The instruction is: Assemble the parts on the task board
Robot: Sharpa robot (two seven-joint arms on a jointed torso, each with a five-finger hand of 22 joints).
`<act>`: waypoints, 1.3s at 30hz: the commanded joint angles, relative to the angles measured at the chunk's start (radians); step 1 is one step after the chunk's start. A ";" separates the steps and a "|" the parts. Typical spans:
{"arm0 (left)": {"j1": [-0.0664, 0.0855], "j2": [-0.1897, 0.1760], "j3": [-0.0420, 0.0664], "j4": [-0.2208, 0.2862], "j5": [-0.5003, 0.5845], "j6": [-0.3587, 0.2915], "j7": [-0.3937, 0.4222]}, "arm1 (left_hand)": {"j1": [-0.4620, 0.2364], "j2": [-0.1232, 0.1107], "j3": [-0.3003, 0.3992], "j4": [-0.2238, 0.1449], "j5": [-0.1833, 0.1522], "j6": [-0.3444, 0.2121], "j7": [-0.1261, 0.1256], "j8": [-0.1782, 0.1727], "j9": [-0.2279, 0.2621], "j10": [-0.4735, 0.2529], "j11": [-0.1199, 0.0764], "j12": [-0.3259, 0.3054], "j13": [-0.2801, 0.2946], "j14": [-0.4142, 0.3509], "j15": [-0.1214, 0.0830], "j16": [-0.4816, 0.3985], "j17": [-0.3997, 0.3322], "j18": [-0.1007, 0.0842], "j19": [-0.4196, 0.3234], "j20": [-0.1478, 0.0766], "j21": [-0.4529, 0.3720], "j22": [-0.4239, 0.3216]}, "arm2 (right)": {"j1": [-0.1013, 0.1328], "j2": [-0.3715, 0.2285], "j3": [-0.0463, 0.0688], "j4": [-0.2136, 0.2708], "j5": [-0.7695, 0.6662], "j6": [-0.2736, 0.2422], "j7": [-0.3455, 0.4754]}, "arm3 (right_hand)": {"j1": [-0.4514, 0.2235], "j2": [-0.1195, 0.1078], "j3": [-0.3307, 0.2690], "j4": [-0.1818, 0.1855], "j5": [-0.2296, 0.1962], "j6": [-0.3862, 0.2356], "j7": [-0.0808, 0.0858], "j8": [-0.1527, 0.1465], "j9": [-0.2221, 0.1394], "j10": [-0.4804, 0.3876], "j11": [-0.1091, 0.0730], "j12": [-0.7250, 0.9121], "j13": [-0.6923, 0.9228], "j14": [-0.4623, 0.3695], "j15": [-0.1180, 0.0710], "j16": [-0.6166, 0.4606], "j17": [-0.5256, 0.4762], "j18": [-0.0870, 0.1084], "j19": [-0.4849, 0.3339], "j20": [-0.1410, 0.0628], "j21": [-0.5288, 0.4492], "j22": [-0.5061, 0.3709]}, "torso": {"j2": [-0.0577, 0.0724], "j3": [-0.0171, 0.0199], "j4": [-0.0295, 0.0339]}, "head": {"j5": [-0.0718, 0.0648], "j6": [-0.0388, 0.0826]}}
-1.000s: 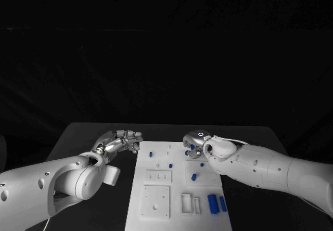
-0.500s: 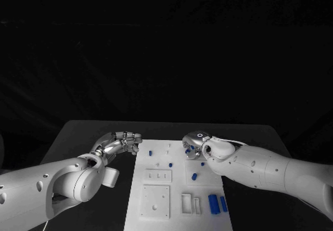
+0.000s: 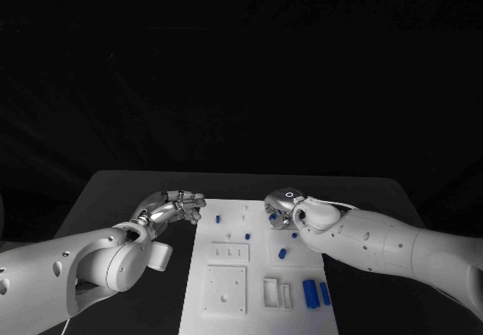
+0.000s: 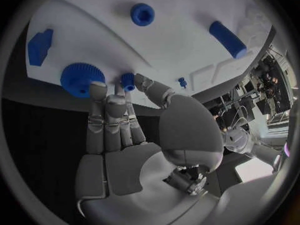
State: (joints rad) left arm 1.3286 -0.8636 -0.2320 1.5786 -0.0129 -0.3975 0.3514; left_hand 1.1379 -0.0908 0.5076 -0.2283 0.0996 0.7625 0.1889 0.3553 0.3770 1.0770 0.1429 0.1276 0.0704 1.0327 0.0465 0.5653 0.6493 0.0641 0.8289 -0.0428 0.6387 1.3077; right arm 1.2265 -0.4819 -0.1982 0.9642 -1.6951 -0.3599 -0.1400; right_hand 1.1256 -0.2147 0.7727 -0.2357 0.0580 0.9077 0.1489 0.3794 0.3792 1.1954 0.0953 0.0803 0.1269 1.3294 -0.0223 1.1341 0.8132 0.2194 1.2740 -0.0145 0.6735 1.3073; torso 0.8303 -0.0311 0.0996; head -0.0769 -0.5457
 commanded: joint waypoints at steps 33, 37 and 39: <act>0.001 -0.006 0.000 0.002 0.005 0.032 -0.008 | -0.017 -0.001 0.004 -0.006 -0.012 -0.004 0.005 -0.005 -0.001 -0.001 0.007 -0.011 -0.001 -0.001 0.006 -0.007 0.003 0.022 0.001 -0.005 0.006 0.000 | -0.007 -0.028 -0.004 0.011 -0.025 -0.007 -0.030 | -0.011 -0.035 0.020 0.010 -0.007 0.008 0.003 -0.005 -0.003 -0.011 0.005 -0.015 -0.003 -0.018 0.009 0.012 -0.020 0.042 0.005 -0.010 0.023 0.019 | 0.022 0.0023 -0.0008 | 0.006 0.018; 0.001 -0.006 0.000 0.003 0.005 0.032 -0.008 | -0.018 -0.001 0.004 -0.005 -0.013 -0.004 0.005 -0.006 -0.001 -0.001 0.007 -0.011 -0.001 -0.001 0.006 -0.007 0.003 0.022 0.001 -0.004 0.006 0.000 | -0.007 -0.030 -0.004 0.017 -0.025 -0.007 -0.031 | -0.012 -0.040 0.021 0.011 -0.007 0.008 0.003 -0.005 -0.003 -0.014 0.006 -0.016 -0.004 -0.019 0.010 0.012 -0.022 0.042 0.005 -0.010 0.023 0.019 | 0.023 0.0021 -0.0015 | 0.006 0.018; 0.001 -0.006 0.000 0.003 0.005 0.032 -0.008 | -0.018 -0.001 0.004 -0.005 -0.013 -0.004 0.005 -0.006 -0.001 -0.001 0.007 -0.012 -0.001 -0.001 0.006 -0.007 0.003 0.022 0.001 -0.004 0.006 0.000 | -0.007 -0.032 -0.004 0.019 -0.025 -0.008 -0.032 | -0.013 -0.043 0.022 0.013 -0.007 0.008 0.003 -0.005 -0.003 -0.016 0.007 -0.016 -0.004 -0.019 0.010 0.013 -0.022 0.042 0.005 -0.010 0.023 0.019 | 0.024 0.0021 -0.0012 | 0.006 0.018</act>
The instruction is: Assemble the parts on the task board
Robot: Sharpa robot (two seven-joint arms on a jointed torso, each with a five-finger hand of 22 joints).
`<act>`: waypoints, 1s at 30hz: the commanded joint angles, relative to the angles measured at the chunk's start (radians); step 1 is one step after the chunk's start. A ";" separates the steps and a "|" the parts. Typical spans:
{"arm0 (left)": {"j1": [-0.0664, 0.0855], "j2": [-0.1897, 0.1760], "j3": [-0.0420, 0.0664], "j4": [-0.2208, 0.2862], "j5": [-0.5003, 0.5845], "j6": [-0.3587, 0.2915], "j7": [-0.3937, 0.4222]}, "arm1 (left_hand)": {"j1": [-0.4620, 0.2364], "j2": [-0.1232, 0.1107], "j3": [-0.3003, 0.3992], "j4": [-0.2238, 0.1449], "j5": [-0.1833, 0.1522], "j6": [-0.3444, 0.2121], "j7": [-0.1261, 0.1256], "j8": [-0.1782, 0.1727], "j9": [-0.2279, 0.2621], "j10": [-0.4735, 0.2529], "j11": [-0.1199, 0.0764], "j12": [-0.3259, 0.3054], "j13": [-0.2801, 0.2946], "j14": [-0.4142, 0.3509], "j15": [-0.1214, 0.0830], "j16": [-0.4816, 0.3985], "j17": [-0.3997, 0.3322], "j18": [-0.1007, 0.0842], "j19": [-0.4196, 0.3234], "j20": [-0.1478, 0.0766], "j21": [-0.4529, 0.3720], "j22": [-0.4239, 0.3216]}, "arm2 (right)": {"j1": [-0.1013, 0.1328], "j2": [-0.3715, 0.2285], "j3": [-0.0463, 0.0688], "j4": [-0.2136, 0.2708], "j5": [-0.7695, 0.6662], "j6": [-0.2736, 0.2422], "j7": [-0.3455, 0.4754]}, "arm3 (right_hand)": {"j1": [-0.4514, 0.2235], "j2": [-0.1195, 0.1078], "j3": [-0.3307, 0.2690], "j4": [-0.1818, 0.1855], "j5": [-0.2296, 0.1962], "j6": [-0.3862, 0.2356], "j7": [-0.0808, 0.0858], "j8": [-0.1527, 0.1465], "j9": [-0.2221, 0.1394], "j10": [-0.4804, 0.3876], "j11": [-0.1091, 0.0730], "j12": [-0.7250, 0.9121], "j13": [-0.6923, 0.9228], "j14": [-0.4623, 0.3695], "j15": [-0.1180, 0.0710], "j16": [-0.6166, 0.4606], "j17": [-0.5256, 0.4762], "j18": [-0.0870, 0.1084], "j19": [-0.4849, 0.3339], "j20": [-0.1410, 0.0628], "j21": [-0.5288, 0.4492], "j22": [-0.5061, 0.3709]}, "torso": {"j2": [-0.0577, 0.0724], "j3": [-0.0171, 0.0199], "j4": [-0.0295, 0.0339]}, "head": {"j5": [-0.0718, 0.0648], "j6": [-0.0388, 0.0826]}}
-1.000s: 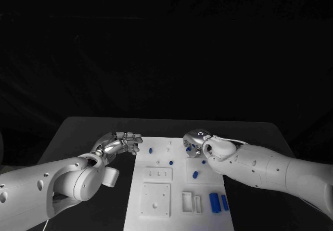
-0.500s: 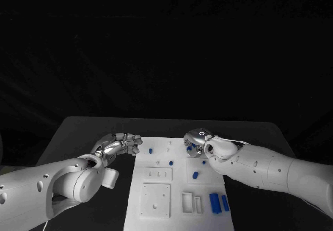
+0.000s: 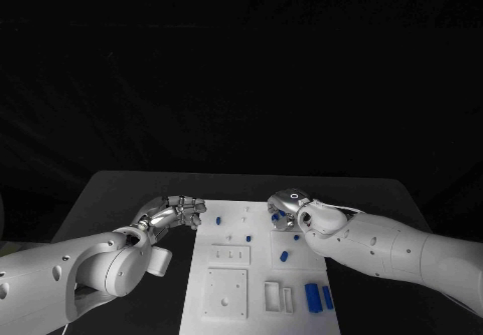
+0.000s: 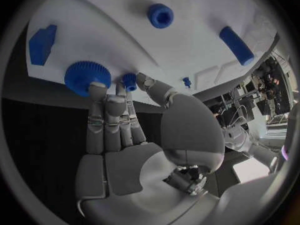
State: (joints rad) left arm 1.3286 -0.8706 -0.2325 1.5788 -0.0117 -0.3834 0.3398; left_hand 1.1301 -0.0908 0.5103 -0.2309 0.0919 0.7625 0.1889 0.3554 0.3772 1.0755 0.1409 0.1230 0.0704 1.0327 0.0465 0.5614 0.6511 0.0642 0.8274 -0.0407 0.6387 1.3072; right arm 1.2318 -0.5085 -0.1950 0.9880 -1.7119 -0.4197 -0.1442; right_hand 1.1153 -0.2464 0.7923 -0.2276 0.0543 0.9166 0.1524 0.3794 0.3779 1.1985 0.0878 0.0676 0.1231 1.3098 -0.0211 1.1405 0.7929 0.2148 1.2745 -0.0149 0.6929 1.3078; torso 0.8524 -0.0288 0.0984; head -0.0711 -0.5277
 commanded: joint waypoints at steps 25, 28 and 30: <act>0.001 -0.005 0.000 0.006 0.005 0.017 0.001 | -0.011 -0.002 0.003 -0.004 -0.006 -0.005 0.005 -0.006 -0.001 -0.001 0.009 -0.008 -0.001 -0.001 0.006 -0.004 0.002 0.022 0.002 -0.007 0.006 0.000 | -0.012 -0.028 -0.007 0.018 -0.007 0.056 -0.037 | -0.015 -0.046 0.005 0.015 -0.004 0.000 0.000 -0.008 -0.002 -0.082 0.031 -0.006 -0.017 -0.011 0.025 0.005 -0.012 0.047 -0.007 -0.008 -0.004 0.015 | 0.006 -0.0007 0.0011 | -0.002 -0.002; 0.001 -0.006 -0.001 0.006 0.005 0.017 0.001 | -0.011 -0.002 0.003 -0.004 -0.006 -0.005 0.005 -0.006 -0.001 -0.001 0.009 -0.008 -0.001 -0.001 0.005 -0.004 0.002 0.022 0.002 -0.007 0.006 0.000 | -0.012 -0.030 -0.007 0.019 -0.007 0.056 -0.039 | -0.017 -0.047 0.002 0.014 -0.004 -0.001 0.001 -0.008 -0.003 -0.089 0.033 -0.005 -0.020 -0.012 0.027 0.006 -0.014 0.047 -0.008 -0.008 -0.005 0.014 | 0.006 -0.0008 0.0009 | -0.002 -0.001; 0.001 -0.006 -0.001 0.006 0.005 0.018 0.001 | -0.011 -0.002 0.003 -0.005 -0.006 -0.005 0.004 -0.006 -0.001 -0.001 0.009 -0.009 -0.001 -0.001 0.005 -0.004 0.002 0.022 0.002 -0.007 0.006 0.000 | -0.012 -0.033 -0.007 0.022 -0.008 0.057 -0.041 | -0.018 -0.048 0.000 0.012 -0.004 -0.001 0.001 -0.009 -0.003 -0.094 0.035 -0.005 -0.022 -0.014 0.029 0.006 -0.015 0.047 -0.009 -0.008 -0.006 0.014 | 0.006 -0.0009 0.0007 | -0.002 -0.001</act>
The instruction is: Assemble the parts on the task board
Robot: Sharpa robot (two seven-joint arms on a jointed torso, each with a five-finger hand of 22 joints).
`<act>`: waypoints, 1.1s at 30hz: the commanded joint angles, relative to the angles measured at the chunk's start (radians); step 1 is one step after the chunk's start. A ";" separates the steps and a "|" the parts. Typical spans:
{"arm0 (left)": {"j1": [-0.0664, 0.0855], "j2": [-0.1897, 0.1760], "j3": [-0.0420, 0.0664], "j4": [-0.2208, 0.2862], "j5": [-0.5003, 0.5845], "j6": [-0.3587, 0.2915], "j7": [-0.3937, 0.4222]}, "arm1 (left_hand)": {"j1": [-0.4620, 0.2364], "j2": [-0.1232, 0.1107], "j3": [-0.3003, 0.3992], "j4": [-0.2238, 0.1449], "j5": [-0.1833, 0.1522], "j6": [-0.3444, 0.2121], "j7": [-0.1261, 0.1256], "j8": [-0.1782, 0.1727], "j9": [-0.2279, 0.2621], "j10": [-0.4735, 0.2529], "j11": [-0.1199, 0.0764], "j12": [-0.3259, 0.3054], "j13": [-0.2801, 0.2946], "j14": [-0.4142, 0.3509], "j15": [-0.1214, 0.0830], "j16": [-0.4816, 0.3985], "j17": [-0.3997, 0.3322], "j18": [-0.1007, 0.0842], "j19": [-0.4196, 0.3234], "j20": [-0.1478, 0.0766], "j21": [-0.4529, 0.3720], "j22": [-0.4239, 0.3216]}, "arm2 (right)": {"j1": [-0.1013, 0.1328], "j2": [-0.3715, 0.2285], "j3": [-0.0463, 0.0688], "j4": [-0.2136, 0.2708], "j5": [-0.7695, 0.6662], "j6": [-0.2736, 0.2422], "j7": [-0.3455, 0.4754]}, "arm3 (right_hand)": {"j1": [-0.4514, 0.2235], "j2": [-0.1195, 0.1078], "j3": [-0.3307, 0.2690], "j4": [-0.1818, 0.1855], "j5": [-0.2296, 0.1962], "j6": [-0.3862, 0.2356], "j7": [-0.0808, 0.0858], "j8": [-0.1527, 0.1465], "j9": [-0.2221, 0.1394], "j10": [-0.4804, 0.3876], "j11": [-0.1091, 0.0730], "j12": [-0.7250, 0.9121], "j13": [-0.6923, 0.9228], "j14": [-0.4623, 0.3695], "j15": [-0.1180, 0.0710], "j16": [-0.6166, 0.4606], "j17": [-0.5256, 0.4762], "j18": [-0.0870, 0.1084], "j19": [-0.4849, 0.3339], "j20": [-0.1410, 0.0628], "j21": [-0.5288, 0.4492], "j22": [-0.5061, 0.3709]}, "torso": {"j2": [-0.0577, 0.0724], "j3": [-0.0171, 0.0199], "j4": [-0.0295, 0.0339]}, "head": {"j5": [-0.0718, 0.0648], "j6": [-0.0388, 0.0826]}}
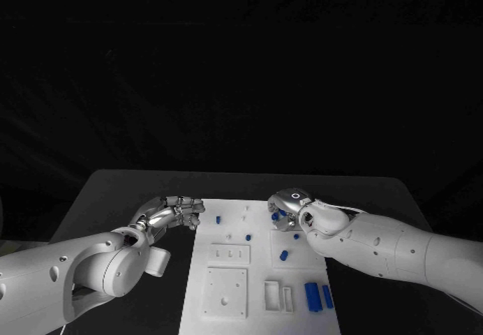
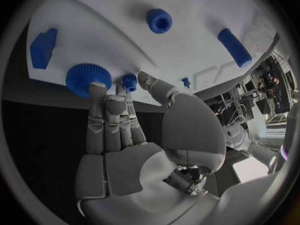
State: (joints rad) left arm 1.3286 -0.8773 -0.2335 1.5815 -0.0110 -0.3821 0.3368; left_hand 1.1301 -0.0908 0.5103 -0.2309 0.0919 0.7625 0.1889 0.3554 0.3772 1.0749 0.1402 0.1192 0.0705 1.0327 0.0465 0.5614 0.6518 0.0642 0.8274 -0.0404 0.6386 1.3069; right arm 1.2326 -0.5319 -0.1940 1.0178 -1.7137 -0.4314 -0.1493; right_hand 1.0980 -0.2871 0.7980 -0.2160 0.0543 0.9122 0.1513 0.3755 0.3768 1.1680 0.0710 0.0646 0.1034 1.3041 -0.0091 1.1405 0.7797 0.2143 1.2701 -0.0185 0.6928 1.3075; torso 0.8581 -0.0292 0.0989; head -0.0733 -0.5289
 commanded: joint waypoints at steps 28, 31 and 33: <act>0.001 -0.002 0.000 0.004 0.004 0.016 0.003 | -0.011 -0.002 0.006 -0.006 -0.006 -0.005 0.003 -0.006 -0.001 -0.001 0.008 -0.006 -0.001 -0.001 0.005 -0.004 0.002 0.023 0.002 -0.007 0.007 0.000 | -0.013 -0.014 -0.008 0.024 -0.026 0.071 -0.049 | 0.048 0.026 0.042 -0.024 -0.004 0.040 -0.013 0.011 0.008 0.035 0.018 0.039 0.031 -0.004 -0.015 0.019 -0.010 0.048 0.006 -0.006 -0.001 0.017 | 0.002 -0.0010 0.0018 | -0.006 0.002; 0.001 -0.002 0.000 0.004 0.004 0.016 0.003 | -0.011 -0.002 0.006 -0.006 -0.006 -0.005 0.003 -0.006 -0.001 0.000 0.008 -0.006 -0.001 -0.001 0.005 -0.004 0.002 0.023 0.002 -0.007 0.007 0.000 | -0.013 -0.013 -0.008 0.026 -0.021 0.077 -0.046 | 0.043 0.023 0.038 -0.023 -0.005 0.040 -0.013 0.011 0.008 0.035 0.018 0.038 0.033 -0.004 -0.016 0.020 -0.011 0.048 0.006 -0.006 0.000 0.017 | 0.003 -0.0014 0.0013 | -0.007 0.001; 0.001 -0.002 0.000 0.004 0.004 0.017 0.003 | -0.011 -0.002 0.006 -0.006 -0.006 -0.005 0.003 -0.006 -0.001 0.000 0.008 -0.006 -0.001 -0.001 0.005 -0.004 0.002 0.023 0.002 -0.007 0.007 0.000 | -0.013 -0.013 -0.008 0.028 -0.019 0.084 -0.044 | 0.039 0.021 0.036 -0.022 -0.005 0.039 -0.013 0.010 0.009 0.035 0.018 0.037 0.034 -0.004 -0.016 0.020 -0.011 0.048 0.006 -0.006 0.000 0.017 | 0.003 -0.0015 0.0013 | -0.007 0.001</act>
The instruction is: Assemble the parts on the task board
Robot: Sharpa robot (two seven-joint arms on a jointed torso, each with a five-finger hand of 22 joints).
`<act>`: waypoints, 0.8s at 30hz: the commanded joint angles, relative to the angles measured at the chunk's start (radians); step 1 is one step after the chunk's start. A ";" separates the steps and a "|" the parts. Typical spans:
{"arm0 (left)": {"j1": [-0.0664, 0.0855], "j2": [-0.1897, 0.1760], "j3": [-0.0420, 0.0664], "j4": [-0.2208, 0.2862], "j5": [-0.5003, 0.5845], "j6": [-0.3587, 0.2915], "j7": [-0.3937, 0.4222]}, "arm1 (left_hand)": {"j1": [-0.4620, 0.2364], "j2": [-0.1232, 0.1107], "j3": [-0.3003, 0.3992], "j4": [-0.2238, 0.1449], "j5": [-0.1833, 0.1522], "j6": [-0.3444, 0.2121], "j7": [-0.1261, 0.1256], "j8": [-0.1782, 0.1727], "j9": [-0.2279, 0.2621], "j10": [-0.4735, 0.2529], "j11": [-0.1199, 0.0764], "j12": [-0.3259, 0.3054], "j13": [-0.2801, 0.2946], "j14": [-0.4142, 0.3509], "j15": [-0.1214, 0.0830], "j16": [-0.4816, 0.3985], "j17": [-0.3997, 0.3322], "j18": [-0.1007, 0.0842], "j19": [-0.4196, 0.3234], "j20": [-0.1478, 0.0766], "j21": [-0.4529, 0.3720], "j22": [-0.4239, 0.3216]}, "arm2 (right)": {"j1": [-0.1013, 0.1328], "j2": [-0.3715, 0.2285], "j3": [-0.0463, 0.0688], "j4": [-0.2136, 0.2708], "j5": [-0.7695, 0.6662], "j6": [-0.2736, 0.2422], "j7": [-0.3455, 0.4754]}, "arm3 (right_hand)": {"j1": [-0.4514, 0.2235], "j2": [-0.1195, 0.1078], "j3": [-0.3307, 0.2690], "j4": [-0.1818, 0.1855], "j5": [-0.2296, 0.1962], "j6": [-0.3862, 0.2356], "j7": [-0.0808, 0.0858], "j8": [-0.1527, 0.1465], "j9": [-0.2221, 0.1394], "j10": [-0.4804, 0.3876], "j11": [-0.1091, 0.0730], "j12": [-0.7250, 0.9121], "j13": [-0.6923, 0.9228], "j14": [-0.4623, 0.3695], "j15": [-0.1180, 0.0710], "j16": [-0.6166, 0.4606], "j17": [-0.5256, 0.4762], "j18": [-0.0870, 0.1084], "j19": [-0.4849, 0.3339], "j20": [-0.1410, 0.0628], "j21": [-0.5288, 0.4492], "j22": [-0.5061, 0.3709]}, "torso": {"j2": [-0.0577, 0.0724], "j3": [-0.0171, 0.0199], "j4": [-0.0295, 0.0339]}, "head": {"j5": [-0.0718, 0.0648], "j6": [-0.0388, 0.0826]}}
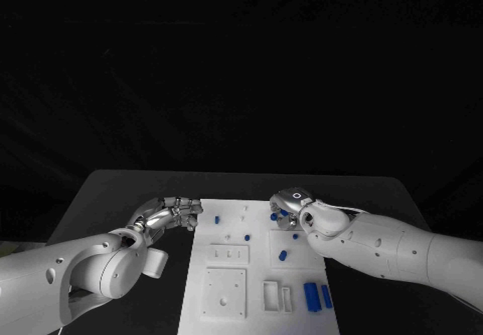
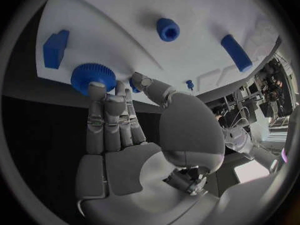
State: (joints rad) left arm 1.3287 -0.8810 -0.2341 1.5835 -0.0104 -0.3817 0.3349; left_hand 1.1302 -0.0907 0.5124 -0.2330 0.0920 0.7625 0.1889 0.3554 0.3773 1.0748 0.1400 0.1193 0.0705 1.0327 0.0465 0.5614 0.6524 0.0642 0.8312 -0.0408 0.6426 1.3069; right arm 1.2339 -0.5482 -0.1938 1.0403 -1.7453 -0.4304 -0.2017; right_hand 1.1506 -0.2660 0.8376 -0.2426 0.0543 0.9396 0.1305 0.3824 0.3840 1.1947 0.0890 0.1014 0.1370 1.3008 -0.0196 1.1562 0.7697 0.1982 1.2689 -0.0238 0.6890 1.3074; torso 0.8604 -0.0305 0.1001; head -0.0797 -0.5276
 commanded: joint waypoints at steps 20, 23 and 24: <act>0.001 0.003 0.000 0.000 0.004 0.019 0.004 | -0.011 -0.002 0.006 -0.006 -0.006 -0.005 0.003 -0.006 0.000 0.000 0.008 -0.006 -0.001 -0.001 0.005 -0.004 0.002 0.023 -0.002 -0.007 0.004 0.000 | -0.014 0.008 -0.008 0.023 0.028 0.104 0.017 | -0.033 -0.006 -0.026 0.015 -0.007 0.011 0.007 0.002 0.004 0.018 -0.003 -0.001 0.011 -0.004 -0.010 0.003 -0.006 0.064 0.025 -0.008 0.022 0.025 | 0.001 0.0003 0.0008 | -0.002 -0.006; 0.001 0.003 0.000 0.000 0.004 0.019 0.003 | -0.011 -0.002 0.006 -0.006 -0.006 -0.005 0.003 -0.006 0.000 0.000 0.008 -0.007 -0.001 -0.001 0.005 -0.004 0.002 0.023 -0.002 -0.007 0.004 0.000 | -0.014 0.008 -0.008 0.021 0.028 0.106 0.015 | -0.037 -0.005 -0.029 0.019 -0.006 0.011 0.008 0.002 0.005 0.021 -0.005 -0.001 0.015 -0.005 -0.010 0.002 -0.008 0.064 0.027 -0.008 0.031 0.026 | 0.001 0.0003 0.0005 | -0.002 -0.007; 0.001 0.003 0.000 0.000 0.004 0.018 0.003 | -0.011 -0.002 0.006 -0.007 -0.006 -0.005 0.003 -0.006 0.000 0.000 0.008 -0.007 -0.001 -0.001 0.005 -0.004 0.002 0.023 -0.002 -0.007 0.004 0.000 | -0.014 0.008 -0.008 0.020 0.028 0.106 0.014 | -0.037 -0.003 -0.030 0.020 -0.006 0.012 0.007 0.003 0.005 0.024 -0.006 0.000 0.016 -0.004 -0.011 0.002 -0.009 0.064 0.028 -0.009 0.034 0.026 | 0.001 0.0004 0.0007 | -0.002 -0.007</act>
State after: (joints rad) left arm 1.3287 -0.8798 -0.2343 1.5817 -0.0100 -0.3803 0.3336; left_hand 1.1302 -0.0908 0.5148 -0.2354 0.0920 0.7625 0.1889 0.3554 0.3773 1.0765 0.1415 0.1193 0.0705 1.0327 0.0465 0.5614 0.6532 0.0642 0.8311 -0.0406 0.6426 1.3069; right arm 1.2366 -0.5431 -0.1924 1.0602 -1.7289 -0.4087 -0.2038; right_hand 1.1238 -0.2681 0.8111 -0.2244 0.0543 0.9453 0.1359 0.3824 0.3883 1.2131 0.0824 0.1052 0.1531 1.3015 -0.0298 1.1561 0.7615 0.1925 1.2833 -0.0241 0.7210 1.3081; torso 0.8613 -0.0302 0.1004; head -0.0816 -0.5339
